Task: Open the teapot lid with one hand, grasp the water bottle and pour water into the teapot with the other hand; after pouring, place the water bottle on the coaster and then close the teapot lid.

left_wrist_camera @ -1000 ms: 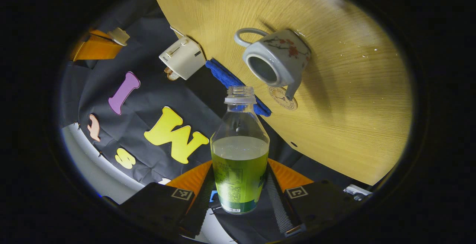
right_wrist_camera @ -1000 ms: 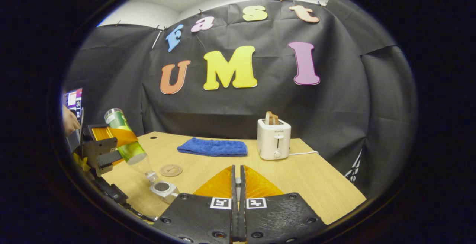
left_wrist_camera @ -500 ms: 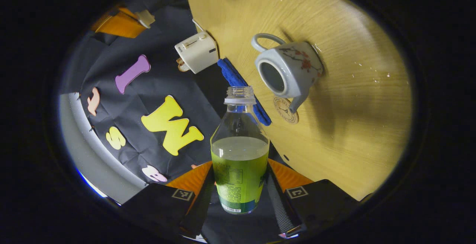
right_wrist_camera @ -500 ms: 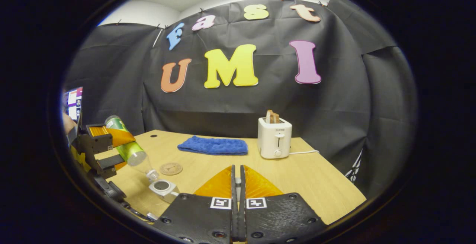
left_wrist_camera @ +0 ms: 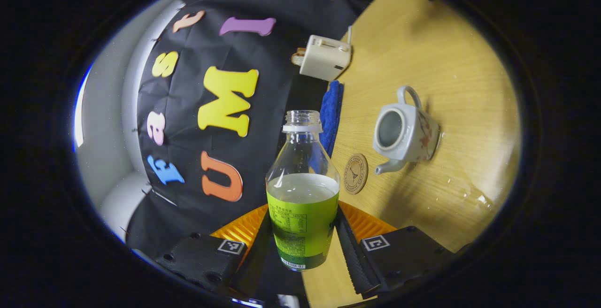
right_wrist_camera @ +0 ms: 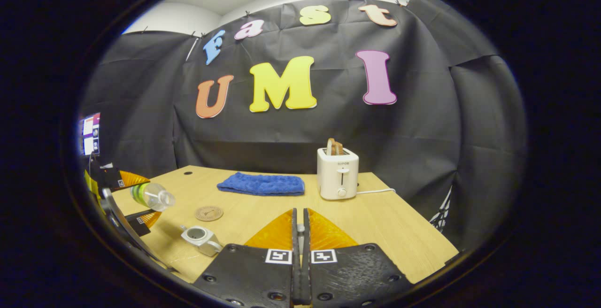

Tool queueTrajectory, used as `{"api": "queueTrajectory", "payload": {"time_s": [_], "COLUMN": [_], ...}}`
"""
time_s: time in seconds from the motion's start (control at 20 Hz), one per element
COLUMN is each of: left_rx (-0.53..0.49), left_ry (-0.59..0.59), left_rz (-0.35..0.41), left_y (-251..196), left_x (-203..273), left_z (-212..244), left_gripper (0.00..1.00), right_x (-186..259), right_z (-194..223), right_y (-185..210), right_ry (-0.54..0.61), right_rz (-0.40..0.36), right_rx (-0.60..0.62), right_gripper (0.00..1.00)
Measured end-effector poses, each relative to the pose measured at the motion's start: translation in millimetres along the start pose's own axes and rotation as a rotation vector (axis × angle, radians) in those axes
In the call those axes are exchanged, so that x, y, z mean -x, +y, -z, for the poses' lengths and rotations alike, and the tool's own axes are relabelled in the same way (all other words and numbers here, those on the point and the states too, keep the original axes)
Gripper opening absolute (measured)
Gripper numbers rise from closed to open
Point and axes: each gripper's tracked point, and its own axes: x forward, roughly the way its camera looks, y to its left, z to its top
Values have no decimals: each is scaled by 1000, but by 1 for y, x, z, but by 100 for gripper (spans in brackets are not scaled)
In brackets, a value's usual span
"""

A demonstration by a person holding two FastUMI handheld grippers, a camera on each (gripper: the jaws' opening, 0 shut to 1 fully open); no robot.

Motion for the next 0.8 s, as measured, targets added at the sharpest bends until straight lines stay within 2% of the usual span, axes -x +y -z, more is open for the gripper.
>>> {"api": "queueTrajectory", "payload": {"time_s": [0.05, 0.15, 0.3, 0.4, 0.5, 0.7, 0.8], "left_rx": [117, 342, 626, 804, 921, 1064, 1110], "left_ry": [-20, -45, -107, -191, -259, -210, -182], "left_rz": [-26, -25, 29, 77, 110, 173, 196], "left_y": [9, 19, 31, 41, 48, 41, 45], "left_x": [2, 0, -2, -1, -1, -11, -33], "left_z": [-6, -18, -41, -64, -77, -79, -80], "left_gripper": [75, 75, 76, 75, 75, 76, 76], "right_x": [-1, -4, -6, -7, -7, -8, -7], "right_z": [1, 7, 11, 11, 13, 14, 14], "right_y": [1, 0, 3, 3, 7, 12, 16], "right_ry": [3, 19, 32, 35, 42, 48, 47], "right_rz": [-4, -3, -2, 9, 3, -7, -15], "right_rx": [-2, 0, 9, 20, 24, 34, 40], "right_gripper": [0, 0, 0, 0, 0, 0, 0]}}
